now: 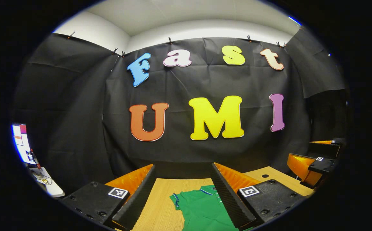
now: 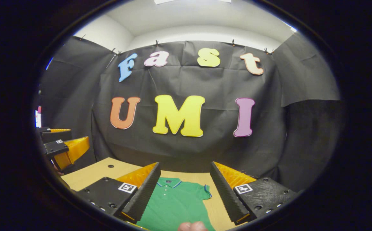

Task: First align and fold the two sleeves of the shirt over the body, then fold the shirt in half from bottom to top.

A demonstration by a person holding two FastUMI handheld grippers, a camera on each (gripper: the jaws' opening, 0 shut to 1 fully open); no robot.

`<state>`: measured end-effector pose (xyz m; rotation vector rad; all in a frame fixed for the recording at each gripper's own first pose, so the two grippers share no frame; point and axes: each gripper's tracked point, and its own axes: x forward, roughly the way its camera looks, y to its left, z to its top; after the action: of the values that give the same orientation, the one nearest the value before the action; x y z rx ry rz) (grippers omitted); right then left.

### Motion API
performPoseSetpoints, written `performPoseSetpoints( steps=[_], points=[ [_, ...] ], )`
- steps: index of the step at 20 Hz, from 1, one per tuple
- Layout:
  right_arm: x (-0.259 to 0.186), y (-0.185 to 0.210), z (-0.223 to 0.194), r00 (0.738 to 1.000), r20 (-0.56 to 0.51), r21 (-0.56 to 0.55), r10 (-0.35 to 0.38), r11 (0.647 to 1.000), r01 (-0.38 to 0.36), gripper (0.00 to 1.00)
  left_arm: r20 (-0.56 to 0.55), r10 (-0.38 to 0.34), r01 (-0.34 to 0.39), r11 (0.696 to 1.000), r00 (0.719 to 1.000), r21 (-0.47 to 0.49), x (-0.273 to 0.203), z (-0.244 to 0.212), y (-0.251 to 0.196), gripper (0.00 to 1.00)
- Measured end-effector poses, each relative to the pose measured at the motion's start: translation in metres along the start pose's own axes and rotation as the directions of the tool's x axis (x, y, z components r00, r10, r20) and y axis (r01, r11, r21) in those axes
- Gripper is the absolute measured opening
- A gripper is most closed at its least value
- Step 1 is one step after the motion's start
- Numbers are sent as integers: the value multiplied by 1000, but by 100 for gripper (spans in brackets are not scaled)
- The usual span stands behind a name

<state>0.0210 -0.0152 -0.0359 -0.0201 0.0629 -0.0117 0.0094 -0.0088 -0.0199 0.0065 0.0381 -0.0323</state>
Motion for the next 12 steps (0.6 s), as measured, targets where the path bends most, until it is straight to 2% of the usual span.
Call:
performPoseSetpoints(
  steps=[7, 12],
  points=[
    [39, -34, -24, 997, -68, -59, -24, 998, 20, 96, -11, 37, -37, 999, 999, -20, 24, -12, 2, 100],
    [104, -75, -76, 984, -175, -64, -30, 998, 19, 95, 2, 17, -17, 999, 1000, 29, 50, 2, -18, 100]
  ],
)
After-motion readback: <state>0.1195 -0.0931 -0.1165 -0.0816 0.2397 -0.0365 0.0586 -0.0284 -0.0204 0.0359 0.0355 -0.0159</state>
